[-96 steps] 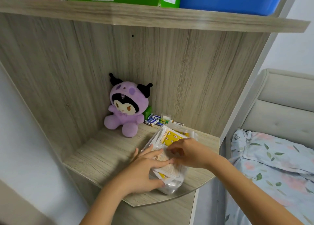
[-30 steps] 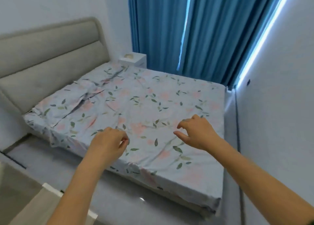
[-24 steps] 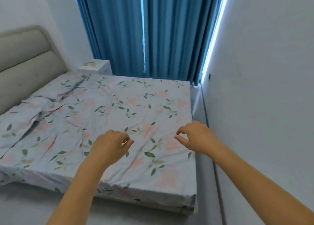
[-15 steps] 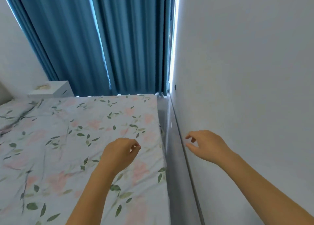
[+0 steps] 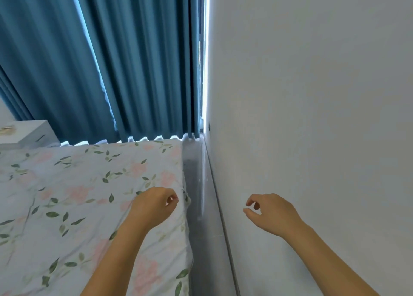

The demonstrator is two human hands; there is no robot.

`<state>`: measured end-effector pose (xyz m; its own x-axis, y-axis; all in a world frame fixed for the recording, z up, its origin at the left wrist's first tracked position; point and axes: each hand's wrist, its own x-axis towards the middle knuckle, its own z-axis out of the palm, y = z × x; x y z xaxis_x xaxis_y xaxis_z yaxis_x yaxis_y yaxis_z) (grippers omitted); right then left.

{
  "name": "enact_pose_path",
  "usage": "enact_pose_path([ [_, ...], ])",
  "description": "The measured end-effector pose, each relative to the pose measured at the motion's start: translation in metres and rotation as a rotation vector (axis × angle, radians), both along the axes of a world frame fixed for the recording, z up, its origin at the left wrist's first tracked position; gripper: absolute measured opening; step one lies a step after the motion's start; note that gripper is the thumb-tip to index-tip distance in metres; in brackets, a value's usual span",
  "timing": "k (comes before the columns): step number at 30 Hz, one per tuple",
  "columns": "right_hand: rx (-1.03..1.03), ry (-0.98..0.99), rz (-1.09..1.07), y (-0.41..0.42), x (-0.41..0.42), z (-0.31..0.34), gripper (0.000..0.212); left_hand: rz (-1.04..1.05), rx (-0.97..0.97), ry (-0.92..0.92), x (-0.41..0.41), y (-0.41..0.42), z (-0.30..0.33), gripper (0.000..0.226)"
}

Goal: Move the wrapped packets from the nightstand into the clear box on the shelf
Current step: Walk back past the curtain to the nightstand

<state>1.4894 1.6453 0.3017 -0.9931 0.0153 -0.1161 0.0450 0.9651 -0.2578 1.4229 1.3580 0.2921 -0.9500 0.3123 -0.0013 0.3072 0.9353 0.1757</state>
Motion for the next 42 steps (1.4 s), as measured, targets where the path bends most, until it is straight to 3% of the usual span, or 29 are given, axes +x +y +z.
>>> enact_pose_path([
  [15, -0.13, 0.001, 0.094, 0.007, -0.403, -0.002, 0.026, 0.118, 0.053, -0.03, -0.359, 0.046, -0.018, 0.028],
  [26, -0.154, -0.003, -0.001, 0.017, -0.572, -0.003, 0.029, 0.132, -0.008, -0.04, -0.52, 0.055, 0.002, 0.026],
  [33, -0.087, -0.013, 0.085, -0.007, -0.705, -0.008, 0.038, 0.131, 0.0, -0.091, -0.623, 0.026, 0.0, 0.023],
  [42, -0.095, -0.011, 0.106, -0.012, -0.935, -0.019, 0.04, 0.16, 0.021, -0.103, -0.841, 0.033, -0.016, 0.024],
])
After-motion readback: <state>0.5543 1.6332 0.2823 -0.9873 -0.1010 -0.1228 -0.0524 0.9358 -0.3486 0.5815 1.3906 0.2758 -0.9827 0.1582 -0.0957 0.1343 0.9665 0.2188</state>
